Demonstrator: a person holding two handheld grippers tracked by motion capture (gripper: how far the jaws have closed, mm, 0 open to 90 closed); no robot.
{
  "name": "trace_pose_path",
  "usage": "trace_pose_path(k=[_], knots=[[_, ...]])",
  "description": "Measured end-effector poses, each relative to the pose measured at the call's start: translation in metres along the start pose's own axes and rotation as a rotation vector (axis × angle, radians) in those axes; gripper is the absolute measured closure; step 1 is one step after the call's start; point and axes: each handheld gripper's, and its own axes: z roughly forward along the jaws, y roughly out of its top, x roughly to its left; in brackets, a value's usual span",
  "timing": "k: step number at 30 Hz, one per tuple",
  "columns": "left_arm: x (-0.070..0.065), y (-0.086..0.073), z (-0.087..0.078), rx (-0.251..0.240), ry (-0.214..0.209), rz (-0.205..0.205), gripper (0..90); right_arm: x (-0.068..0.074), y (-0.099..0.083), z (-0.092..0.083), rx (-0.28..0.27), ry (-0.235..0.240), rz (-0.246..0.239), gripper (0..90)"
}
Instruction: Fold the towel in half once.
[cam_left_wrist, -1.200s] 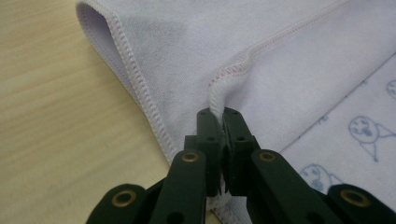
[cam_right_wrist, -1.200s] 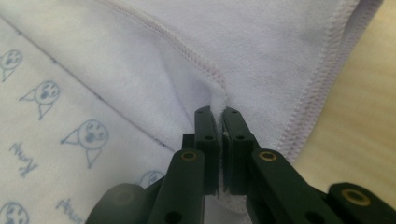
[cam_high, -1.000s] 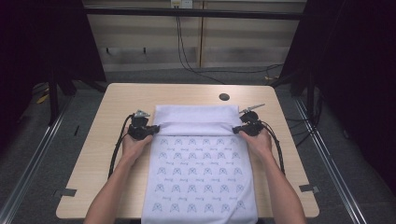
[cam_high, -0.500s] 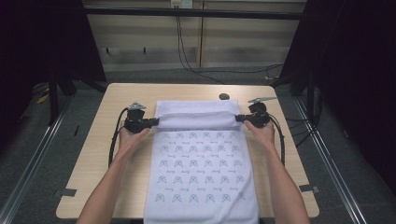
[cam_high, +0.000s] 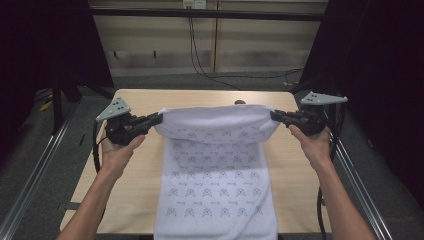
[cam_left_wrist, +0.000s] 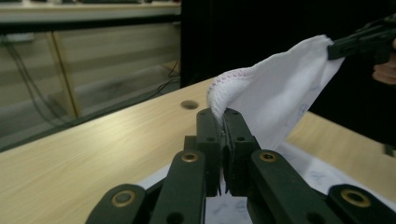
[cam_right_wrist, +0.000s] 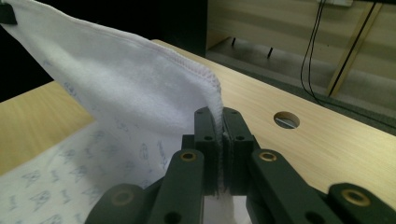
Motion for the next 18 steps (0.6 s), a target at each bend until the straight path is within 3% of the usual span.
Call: trace_pose_path(k=[5,6,7,8,10,12,14,16,18], knots=[[-0.026,0.005,-0.025,0.034,-0.012,0.054,87.1,0.028,-0.008,-0.039,-0.045,0.031,-0.036,86.6],[-0.029,0.004,-0.031,0.028,-0.027,0.044,87.2,0.037,-0.012,-0.055,-0.074,0.045,-0.04,86.6],[-0.037,-0.004,-0.041,0.026,-0.057,0.032,87.2,0.042,-0.014,-0.062,-0.076,0.045,-0.047,86.6],[-0.037,-0.004,-0.041,0.026,-0.057,0.032,87.2,0.042,-0.014,-0.062,-0.076,0.045,-0.047,86.6],[-0.046,-0.021,-0.051,0.054,-0.072,0.008,87.1,0.053,-0.023,-0.075,-0.087,0.069,-0.063,86.5],[-0.055,-0.038,-0.057,0.073,-0.084,0.001,87.1,0.065,-0.039,-0.083,-0.061,0.095,-0.062,86.5],[-0.065,-0.066,-0.06,0.141,-0.109,-0.003,87.0,0.078,-0.063,-0.086,0.005,0.104,-0.076,86.4],[-0.069,-0.09,-0.057,0.199,-0.114,0.013,86.5,0.086,-0.088,-0.086,0.039,0.144,-0.064,86.1],[-0.068,-0.108,-0.052,0.249,-0.134,-0.02,86.5,0.089,-0.106,-0.082,0.087,0.16,-0.053,86.1]])
